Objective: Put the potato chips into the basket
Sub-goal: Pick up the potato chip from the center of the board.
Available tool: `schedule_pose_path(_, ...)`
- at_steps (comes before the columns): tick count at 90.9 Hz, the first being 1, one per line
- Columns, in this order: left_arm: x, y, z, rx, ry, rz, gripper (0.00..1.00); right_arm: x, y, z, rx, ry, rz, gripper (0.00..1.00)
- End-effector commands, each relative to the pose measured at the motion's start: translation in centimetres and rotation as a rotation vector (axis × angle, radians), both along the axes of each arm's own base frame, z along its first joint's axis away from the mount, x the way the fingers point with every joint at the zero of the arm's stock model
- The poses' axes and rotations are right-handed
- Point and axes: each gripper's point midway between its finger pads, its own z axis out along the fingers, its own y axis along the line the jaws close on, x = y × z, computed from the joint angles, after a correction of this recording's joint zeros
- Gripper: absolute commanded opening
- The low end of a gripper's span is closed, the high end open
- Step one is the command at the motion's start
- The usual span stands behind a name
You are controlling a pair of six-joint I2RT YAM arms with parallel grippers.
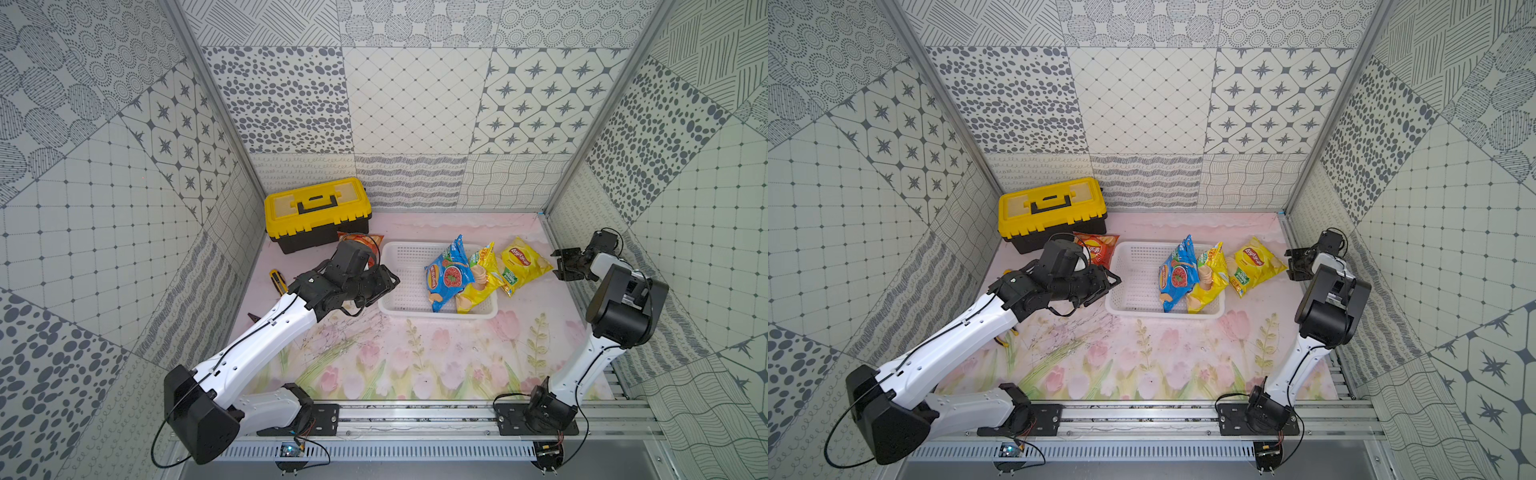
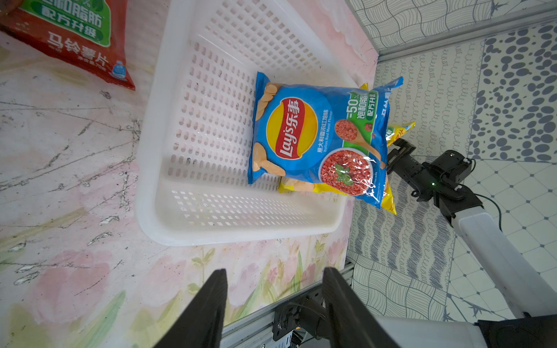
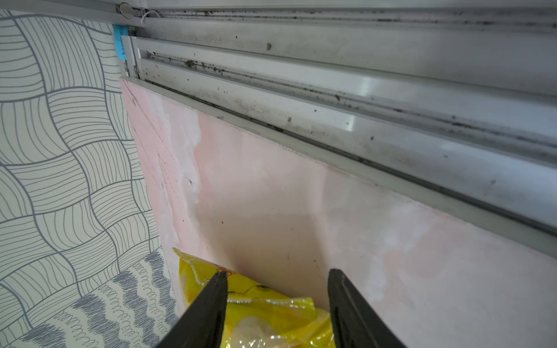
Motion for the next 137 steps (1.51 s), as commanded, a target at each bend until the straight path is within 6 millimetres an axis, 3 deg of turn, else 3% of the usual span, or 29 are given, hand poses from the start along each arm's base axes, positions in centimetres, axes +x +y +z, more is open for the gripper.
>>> schedule_pose_path(1,0.6,-0.5,0.6,-0.044,-0.006,0.010,0.55,1.2,-0.4,0.0,-0.043,-0.015,0.012,0.56)
schedule_pose_path(33,1.0,-1.2,0.6,-0.059,0.017,0.004,0.55,1.5,1.3,-1.8,0.002,-0.015,0.011,0.49)
schedule_pose_path(52,1.0,-1.3,0.4,-0.060,0.029,0.004,0.55,1.2,1.3,-2.4,0.008,-0.007,0.001,0.32)
schedule_pose_path(82,0.9,-1.4,0.3,-0.064,0.045,0.000,0.55,1.8,1.3,-1.5,0.027,-0.053,-0.014,0.02)
schedule_pose_path(108,0.6,-1.6,0.2,-0.066,0.058,-0.013,0.55,2.4,1.6,1.3,0.064,-0.182,-0.069,0.00)
schedule_pose_path(137,0.3,-2.2,-0.1,-0.074,0.087,-0.048,0.54,1.8,1.2,8.0,0.037,-0.425,-0.205,0.00)
